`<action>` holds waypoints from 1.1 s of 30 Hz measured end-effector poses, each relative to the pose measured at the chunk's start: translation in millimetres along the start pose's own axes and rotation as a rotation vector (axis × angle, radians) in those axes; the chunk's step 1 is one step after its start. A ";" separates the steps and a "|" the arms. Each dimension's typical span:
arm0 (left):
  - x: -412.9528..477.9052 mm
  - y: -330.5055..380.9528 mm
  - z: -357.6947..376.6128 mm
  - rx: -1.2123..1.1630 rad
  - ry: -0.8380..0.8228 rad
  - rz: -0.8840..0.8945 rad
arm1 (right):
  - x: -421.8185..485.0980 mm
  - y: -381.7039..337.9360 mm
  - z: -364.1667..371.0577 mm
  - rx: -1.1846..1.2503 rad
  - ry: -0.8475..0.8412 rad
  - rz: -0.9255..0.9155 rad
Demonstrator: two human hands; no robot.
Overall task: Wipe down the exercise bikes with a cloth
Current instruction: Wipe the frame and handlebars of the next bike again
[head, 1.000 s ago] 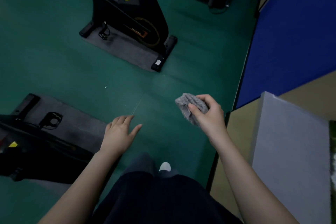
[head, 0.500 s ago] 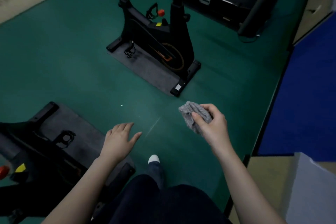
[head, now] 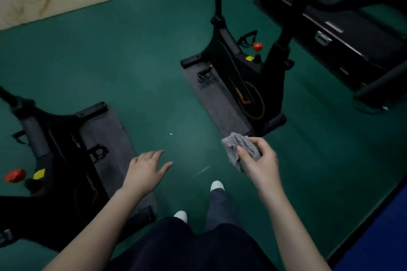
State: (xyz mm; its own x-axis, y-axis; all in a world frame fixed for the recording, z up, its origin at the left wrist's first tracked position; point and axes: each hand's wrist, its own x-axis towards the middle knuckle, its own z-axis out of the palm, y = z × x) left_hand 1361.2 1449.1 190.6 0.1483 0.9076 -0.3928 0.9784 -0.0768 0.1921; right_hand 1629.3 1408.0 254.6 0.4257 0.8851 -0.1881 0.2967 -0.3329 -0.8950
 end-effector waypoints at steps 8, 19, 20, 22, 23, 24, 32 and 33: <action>24.1 38.7 -11.6 -0.108 0.081 -0.267 | 111.7 -24.7 -2.3 -0.046 -0.255 -0.150; 28.5 19.1 -24.9 -0.239 0.132 -0.563 | 183.3 -69.6 70.5 -0.103 -0.539 -0.285; 30.6 14.6 -25.5 -0.246 0.131 -0.582 | 187.4 -75.0 80.2 -0.107 -0.556 -0.294; 39.3 0.4 -28.4 -0.263 0.122 -0.621 | 198.3 -87.4 105.4 -0.122 -0.592 -0.317; 45.5 -7.5 -30.6 -0.275 0.117 -0.637 | 204.4 -93.5 118.3 -0.130 -0.603 -0.328; 52.1 -14.8 -33.2 -0.290 0.108 -0.652 | 210.1 -99.7 130.4 -0.137 -0.613 -0.335; 108.9 -69.3 -65.7 -0.348 0.150 -0.732 | 252.7 -151.8 221.5 -0.145 -0.719 -0.403; 114.9 -76.8 -71.4 -0.341 0.156 -0.734 | 256.7 -157.1 232.1 -0.135 -0.729 -0.401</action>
State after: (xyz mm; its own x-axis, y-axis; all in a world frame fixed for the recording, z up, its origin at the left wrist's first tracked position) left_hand 1292.8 1588.7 194.9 -0.5586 0.7266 -0.4001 0.7171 0.6654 0.2073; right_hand 1493.6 1763.0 253.1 -0.3785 0.9176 -0.1218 0.4273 0.0565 -0.9024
